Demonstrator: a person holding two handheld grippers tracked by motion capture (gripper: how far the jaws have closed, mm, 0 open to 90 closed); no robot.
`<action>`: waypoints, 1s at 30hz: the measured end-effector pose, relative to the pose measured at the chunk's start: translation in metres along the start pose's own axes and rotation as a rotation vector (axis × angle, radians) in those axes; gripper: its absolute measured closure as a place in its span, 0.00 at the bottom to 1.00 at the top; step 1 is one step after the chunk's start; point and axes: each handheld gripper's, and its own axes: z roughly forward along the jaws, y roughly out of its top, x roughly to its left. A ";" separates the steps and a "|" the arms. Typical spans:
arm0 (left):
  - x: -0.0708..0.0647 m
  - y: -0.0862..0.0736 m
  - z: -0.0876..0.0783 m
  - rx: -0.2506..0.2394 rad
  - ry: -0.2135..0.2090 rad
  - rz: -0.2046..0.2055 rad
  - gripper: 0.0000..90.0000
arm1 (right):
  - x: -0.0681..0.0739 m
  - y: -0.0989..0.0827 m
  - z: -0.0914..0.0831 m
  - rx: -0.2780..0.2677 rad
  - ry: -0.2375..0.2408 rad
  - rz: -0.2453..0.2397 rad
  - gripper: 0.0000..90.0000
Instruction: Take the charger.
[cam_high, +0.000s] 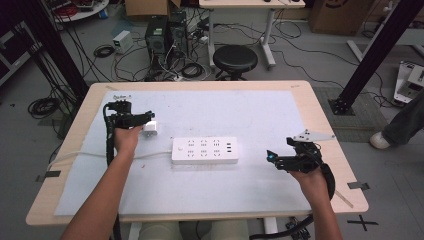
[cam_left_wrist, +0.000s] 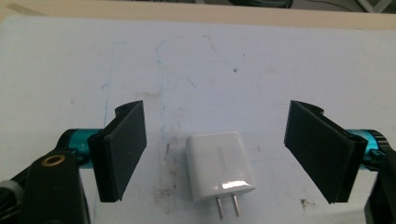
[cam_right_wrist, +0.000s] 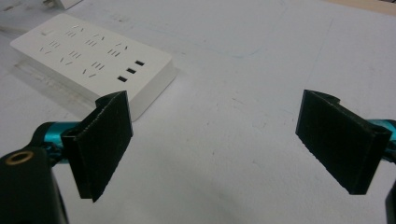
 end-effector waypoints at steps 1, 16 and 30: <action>0.000 -0.001 0.003 0.010 0.002 0.001 0.23 | -0.001 -0.001 -0.001 0.001 -0.001 0.000 0.12; -0.008 -0.015 0.042 0.149 0.063 0.025 0.23 | -0.003 -0.001 0.000 0.010 -0.001 0.002 0.12; -0.007 -0.031 0.054 0.184 0.071 0.043 0.23 | -0.004 0.000 -0.001 0.009 -0.004 0.001 0.12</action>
